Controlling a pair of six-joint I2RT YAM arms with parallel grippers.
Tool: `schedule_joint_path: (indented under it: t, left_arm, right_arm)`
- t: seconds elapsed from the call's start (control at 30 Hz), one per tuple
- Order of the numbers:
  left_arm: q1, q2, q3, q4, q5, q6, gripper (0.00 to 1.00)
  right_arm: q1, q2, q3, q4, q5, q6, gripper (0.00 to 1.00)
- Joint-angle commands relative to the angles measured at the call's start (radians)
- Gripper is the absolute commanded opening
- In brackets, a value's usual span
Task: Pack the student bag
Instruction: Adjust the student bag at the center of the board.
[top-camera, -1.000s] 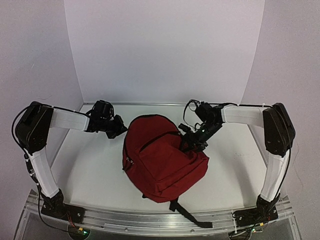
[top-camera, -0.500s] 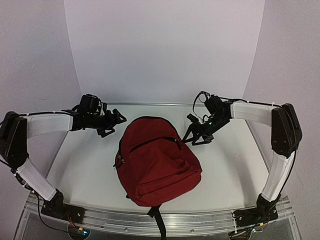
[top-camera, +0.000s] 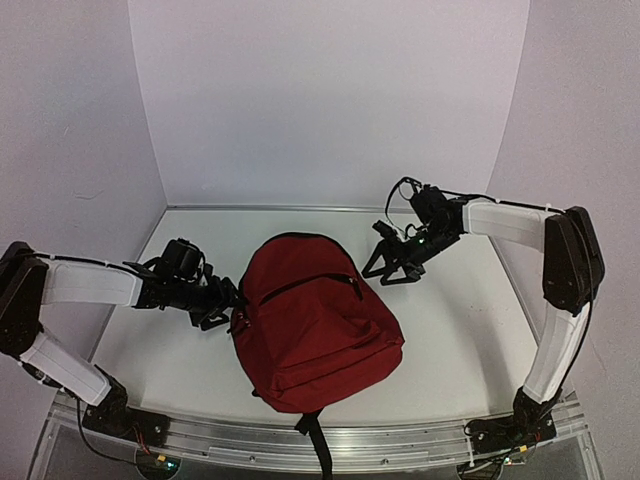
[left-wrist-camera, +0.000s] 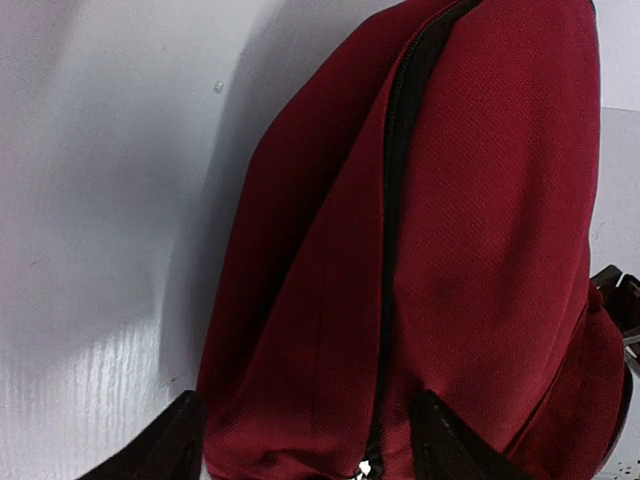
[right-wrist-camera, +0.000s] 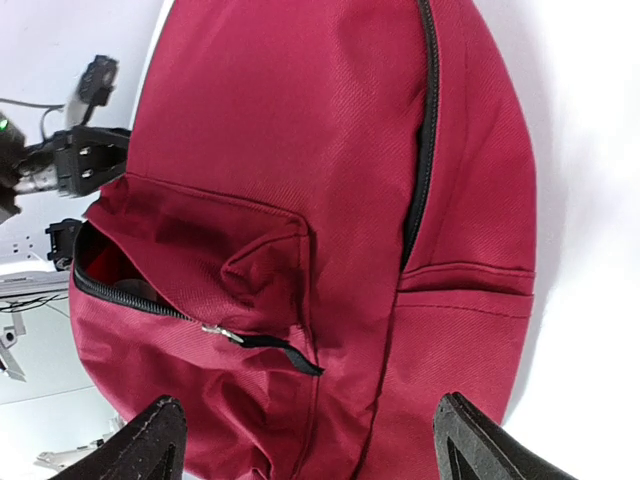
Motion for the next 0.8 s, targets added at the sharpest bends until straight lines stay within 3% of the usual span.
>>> schedule_joint_path:
  t: [0.0, 0.17, 0.23, 0.43, 0.6, 0.7, 0.77]
  left_arm:
    - [-0.005, 0.106, 0.035, 0.202, 0.039, -0.024, 0.52]
    - [0.028, 0.224, 0.152, 0.225, 0.053, 0.019, 0.09]
    - [0.06, 0.272, 0.205, 0.225, 0.074, 0.044, 0.01]
    - [0.167, 0.438, 0.405, 0.213, 0.183, 0.118, 0.0]
    - [0.202, 0.58, 0.663, 0.082, 0.213, 0.219, 0.0]
    - [0.219, 0.562, 0.745, -0.019, 0.184, 0.298, 0.01]
    - [0.219, 0.498, 0.768, -0.104, 0.116, 0.365, 0.12]
  right_arm:
    - [0.0, 0.003, -0.055, 0.004, -0.077, 0.01, 0.86]
    - [0.004, 0.018, -0.117, 0.009, -0.123, 0.005, 0.86]
    - [0.012, 0.021, -0.132, 0.013, -0.137, -0.001, 0.86]
    - [0.067, 0.014, -0.147, 0.04, -0.141, 0.007, 0.87]
    - [0.159, 0.016, -0.125, 0.12, -0.118, 0.072, 0.87]
    - [0.194, -0.004, -0.1, 0.153, -0.127, 0.096, 0.87]
    - [0.193, -0.035, -0.096, 0.156, -0.135, 0.095, 0.87]
